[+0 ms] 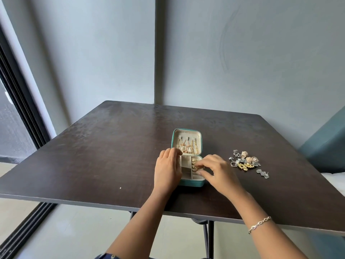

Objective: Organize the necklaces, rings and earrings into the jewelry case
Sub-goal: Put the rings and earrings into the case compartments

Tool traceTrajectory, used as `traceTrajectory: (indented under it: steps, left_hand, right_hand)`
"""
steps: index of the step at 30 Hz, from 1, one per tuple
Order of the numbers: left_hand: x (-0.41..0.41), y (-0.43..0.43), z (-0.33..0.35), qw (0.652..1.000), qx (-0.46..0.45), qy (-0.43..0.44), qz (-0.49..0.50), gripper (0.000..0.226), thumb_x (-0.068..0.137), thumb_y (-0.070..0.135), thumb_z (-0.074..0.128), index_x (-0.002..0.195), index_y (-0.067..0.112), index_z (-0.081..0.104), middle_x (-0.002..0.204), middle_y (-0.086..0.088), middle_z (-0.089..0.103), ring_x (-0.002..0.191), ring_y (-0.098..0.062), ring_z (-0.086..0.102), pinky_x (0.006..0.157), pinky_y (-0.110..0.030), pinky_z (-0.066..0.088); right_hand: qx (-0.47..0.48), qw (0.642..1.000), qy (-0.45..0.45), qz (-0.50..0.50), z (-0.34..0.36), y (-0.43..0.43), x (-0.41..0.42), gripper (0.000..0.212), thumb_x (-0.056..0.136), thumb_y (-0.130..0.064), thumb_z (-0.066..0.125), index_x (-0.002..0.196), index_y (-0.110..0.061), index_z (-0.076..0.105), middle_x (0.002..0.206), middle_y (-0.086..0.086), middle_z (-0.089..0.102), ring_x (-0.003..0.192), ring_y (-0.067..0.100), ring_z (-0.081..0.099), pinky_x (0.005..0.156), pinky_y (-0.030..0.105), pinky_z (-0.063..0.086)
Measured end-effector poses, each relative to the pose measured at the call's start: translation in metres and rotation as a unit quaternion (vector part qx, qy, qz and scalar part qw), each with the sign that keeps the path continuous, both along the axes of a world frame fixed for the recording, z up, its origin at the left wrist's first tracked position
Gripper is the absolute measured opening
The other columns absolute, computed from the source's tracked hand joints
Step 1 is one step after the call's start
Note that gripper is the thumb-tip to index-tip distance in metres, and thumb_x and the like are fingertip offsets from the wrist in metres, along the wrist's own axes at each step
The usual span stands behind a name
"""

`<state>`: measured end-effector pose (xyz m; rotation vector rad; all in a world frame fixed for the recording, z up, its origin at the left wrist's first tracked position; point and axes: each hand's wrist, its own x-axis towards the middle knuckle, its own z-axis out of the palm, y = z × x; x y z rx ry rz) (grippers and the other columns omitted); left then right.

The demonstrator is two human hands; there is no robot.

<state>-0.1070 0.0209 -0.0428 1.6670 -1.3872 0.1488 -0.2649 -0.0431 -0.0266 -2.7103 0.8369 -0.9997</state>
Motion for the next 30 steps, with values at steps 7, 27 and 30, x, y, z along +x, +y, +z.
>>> traceTrajectory:
  steps: [7, 27, 30]
  left_hand:
    - [0.000, -0.001, 0.000, 1.000, 0.004, 0.001, 0.002, 0.014, 0.085, 0.002, 0.053, 0.096, 0.007, 0.060, 0.099, -0.008, 0.063, 0.093, -0.025, 0.053, 0.076, -0.035, 0.044]
    - [0.001, -0.002, 0.000, 1.000, 0.023, 0.006, 0.009, 0.011, 0.087, 0.005, 0.055, 0.096, 0.007, 0.060, 0.100, -0.005, 0.062, 0.094, -0.021, 0.052, 0.076, -0.027, 0.040]
    - [0.001, -0.003, -0.001, 1.000, 0.017, 0.001, 0.010, 0.010, 0.085, 0.004, 0.056, 0.093, 0.007, 0.060, 0.097, -0.006, 0.062, 0.092, -0.023, 0.052, 0.074, -0.026, 0.039]
  right_hand:
    - [0.039, 0.984, -0.135, -0.113, -0.023, -0.025, -0.052, 0.005, 0.074, -0.012, 0.064, 0.075, -0.013, 0.069, 0.074, -0.006, 0.060, 0.070, 0.014, 0.056, 0.062, 0.029, 0.047]
    - [0.091, 0.939, -0.012, -0.333, -0.023, -0.060, -0.058, 0.014, 0.071, -0.018, 0.076, 0.084, -0.014, 0.074, 0.104, 0.010, 0.062, 0.103, 0.033, 0.048, 0.087, 0.040, 0.036]
    - [0.109, 0.934, -0.014, -0.339, -0.018, -0.061, -0.058, 0.013, 0.071, -0.019, 0.076, 0.083, -0.015, 0.072, 0.106, 0.008, 0.061, 0.105, 0.032, 0.047, 0.086, 0.039, 0.035]
